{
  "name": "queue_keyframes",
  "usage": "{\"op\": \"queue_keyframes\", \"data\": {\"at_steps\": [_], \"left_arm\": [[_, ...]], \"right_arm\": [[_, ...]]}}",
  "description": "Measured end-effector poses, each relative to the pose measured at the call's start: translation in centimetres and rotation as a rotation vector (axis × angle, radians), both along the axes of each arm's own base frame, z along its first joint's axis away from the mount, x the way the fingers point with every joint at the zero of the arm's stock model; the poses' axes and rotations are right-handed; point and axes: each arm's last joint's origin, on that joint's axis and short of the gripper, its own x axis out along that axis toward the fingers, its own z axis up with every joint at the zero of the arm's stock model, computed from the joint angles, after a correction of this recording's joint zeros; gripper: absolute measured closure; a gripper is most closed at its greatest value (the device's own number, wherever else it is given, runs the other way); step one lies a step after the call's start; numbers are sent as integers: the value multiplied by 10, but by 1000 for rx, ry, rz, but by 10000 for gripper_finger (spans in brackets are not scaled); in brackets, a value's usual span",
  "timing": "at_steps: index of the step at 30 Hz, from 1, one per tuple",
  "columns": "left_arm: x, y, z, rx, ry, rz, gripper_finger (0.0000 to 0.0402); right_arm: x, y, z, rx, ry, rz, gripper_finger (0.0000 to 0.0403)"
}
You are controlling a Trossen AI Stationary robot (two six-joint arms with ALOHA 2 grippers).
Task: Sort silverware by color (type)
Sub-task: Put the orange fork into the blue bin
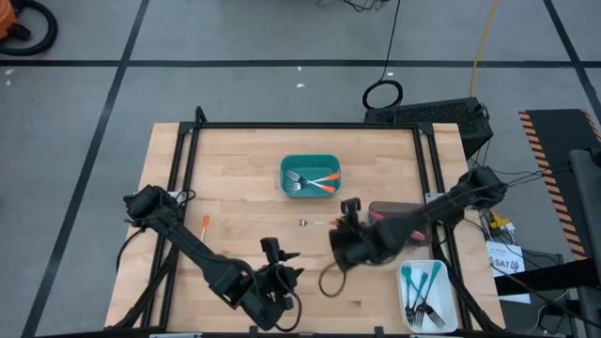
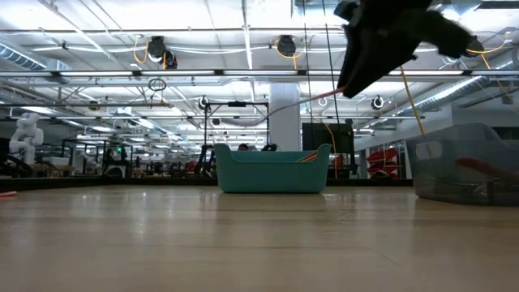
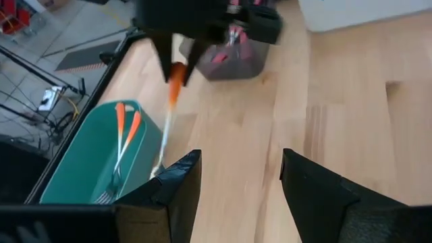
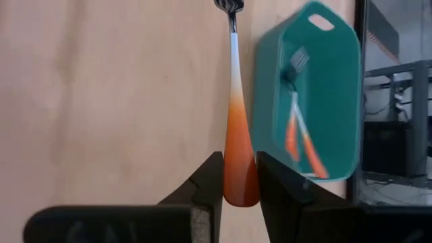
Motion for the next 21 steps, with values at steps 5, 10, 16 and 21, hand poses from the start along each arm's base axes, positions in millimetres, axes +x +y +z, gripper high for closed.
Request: {"op": "queue_keyframes", "data": {"at_steps": [5, 10, 16, 21], "left_arm": [[-12, 2, 7, -19, 20, 24, 202], [-25, 6, 10, -31, 44, 79, 202], [-37, 10, 5, -24, 100, 145, 202], [-42, 10, 4, -35, 107, 173, 202]], "right_arm": [[14, -34, 0, 0, 53, -8, 338], [28, -74, 1, 16, 71, -27, 337], [39, -118, 2, 86, 51, -41, 337], [40, -147, 2, 140, 45, -66, 337]]}}
